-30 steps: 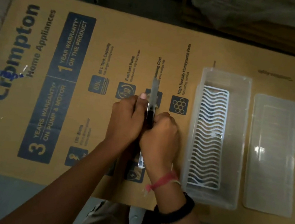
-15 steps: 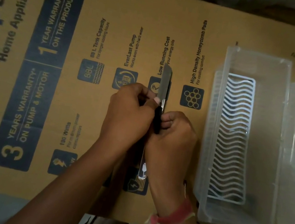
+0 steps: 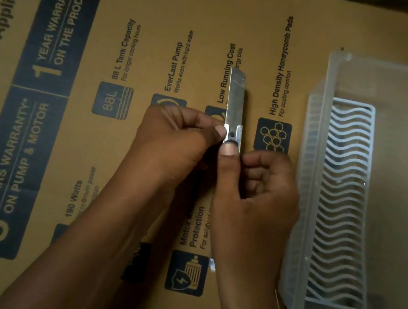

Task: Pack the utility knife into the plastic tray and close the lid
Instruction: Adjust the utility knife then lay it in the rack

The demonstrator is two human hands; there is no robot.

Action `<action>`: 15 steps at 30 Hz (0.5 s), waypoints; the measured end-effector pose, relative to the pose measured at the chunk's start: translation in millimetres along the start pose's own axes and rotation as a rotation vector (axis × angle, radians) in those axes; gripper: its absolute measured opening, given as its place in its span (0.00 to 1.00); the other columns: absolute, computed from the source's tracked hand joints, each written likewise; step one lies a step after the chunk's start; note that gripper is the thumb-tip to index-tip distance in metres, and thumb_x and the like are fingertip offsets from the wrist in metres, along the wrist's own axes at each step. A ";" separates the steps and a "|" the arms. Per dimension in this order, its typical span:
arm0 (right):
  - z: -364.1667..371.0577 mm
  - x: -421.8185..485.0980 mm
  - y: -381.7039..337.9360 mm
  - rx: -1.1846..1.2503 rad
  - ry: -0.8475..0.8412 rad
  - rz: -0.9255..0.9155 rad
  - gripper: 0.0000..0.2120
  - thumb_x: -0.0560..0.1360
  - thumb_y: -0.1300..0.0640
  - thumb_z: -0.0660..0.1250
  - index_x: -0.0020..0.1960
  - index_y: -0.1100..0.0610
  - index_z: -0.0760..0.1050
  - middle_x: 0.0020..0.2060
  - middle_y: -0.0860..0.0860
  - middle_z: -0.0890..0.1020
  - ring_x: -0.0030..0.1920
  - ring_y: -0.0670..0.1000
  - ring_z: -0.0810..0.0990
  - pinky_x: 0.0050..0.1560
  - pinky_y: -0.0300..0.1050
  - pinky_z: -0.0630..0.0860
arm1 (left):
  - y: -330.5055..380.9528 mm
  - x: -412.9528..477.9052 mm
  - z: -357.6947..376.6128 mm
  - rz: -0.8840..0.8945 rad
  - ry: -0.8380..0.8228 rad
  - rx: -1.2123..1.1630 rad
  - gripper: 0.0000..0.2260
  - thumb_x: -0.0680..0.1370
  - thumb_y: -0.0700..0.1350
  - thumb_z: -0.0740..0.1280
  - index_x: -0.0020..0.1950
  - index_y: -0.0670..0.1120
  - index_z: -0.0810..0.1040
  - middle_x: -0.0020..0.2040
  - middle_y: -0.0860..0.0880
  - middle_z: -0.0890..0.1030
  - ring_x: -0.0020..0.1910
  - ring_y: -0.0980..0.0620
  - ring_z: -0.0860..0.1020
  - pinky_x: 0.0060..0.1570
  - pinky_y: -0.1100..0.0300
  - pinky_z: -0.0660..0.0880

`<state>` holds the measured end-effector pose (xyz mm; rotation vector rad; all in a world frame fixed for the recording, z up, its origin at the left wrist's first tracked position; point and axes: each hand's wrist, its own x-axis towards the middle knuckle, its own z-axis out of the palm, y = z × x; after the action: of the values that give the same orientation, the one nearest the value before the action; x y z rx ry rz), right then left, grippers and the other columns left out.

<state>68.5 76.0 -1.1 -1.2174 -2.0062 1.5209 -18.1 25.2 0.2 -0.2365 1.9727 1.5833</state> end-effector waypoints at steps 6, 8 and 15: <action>-2.2 2.9 -1.1 0.163 -0.053 0.125 0.04 0.74 0.54 0.70 0.44 0.50 0.75 0.30 0.50 0.81 0.28 0.45 0.79 0.29 0.36 0.73 | 11.2 7.9 3.0 0.050 0.009 -0.053 0.08 0.75 0.34 0.70 0.36 0.40 0.82 0.23 0.51 0.80 0.21 0.58 0.75 0.25 0.68 0.72; -5.6 0.2 0.0 0.194 -0.083 0.174 0.03 0.73 0.55 0.71 0.44 0.49 0.77 0.32 0.49 0.84 0.29 0.44 0.81 0.29 0.34 0.75 | 15.8 13.6 2.0 0.048 0.034 -0.065 0.09 0.75 0.34 0.69 0.35 0.40 0.82 0.23 0.50 0.81 0.20 0.57 0.75 0.24 0.66 0.73; -12.9 -8.6 3.9 0.304 -0.148 0.320 0.07 0.73 0.59 0.71 0.44 0.47 0.82 0.38 0.47 0.87 0.35 0.46 0.84 0.30 0.32 0.74 | 36.2 34.5 7.7 0.114 0.088 -0.071 0.08 0.75 0.34 0.69 0.36 0.40 0.81 0.21 0.51 0.77 0.18 0.60 0.72 0.21 0.70 0.67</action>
<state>84.2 77.3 2.0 -1.3766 -1.6354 2.0352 -61.0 50.0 10.5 -0.2293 2.0302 1.7447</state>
